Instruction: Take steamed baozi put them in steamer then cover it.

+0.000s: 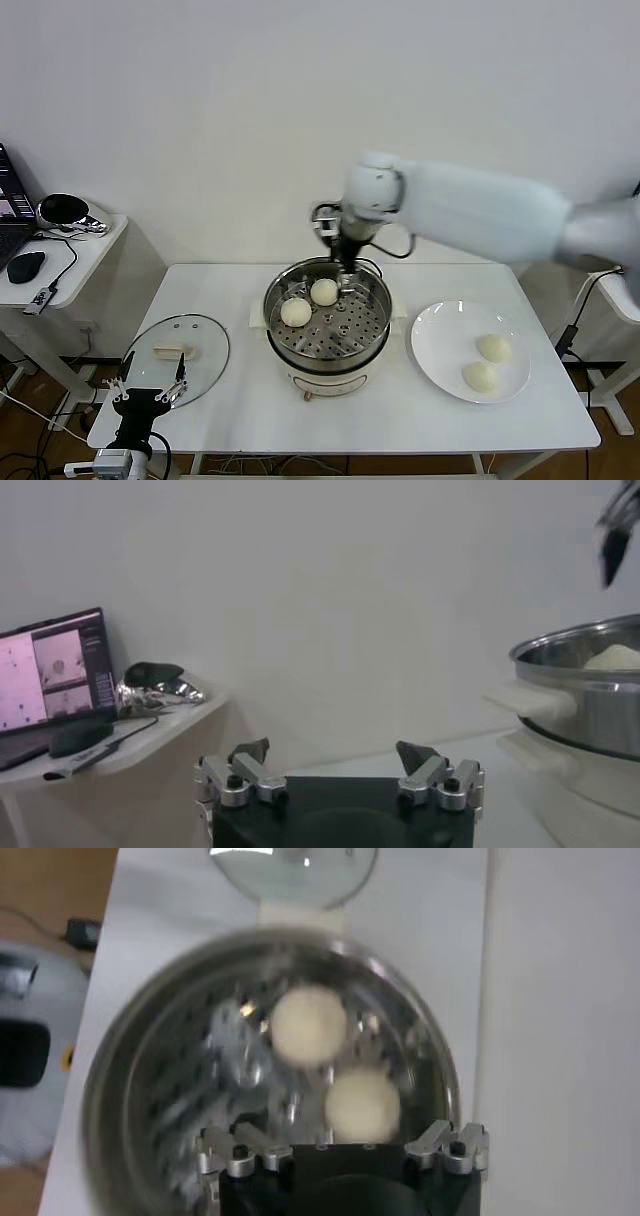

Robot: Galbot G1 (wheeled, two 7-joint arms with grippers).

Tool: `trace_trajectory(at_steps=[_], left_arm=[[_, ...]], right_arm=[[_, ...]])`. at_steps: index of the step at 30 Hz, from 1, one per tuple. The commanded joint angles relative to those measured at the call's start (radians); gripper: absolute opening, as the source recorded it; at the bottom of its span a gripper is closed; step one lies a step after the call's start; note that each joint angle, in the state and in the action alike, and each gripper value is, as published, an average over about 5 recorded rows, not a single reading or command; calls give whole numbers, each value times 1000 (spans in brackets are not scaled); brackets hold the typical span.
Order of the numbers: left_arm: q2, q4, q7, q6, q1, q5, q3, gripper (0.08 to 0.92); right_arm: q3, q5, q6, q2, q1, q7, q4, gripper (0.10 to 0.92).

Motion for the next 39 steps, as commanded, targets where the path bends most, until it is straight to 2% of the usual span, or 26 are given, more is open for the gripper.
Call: trace_trajectory(at_steps=[1, 8, 16, 25, 39], left_arm=[[1, -4, 0, 0, 3, 2, 1, 823], [-1, 0, -1, 0, 6, 14, 12, 823], [-16, -3, -1, 2, 10, 39, 24, 823], [-29, -10, -2, 4, 23, 50, 17, 823], [-37, -3, -2, 1, 34, 48, -2, 823]], right_arm=[[-1, -183, 200, -388, 50, -144, 191, 823], [89, -414, 300, -601, -144, -155, 218, 823], [369, -578, 361, -680, -551, -135, 200, 823], [616, -663, 374, -593, -886, -105, 85, 823], [651, -688, 370, -454, -934, -54, -25, 823]])
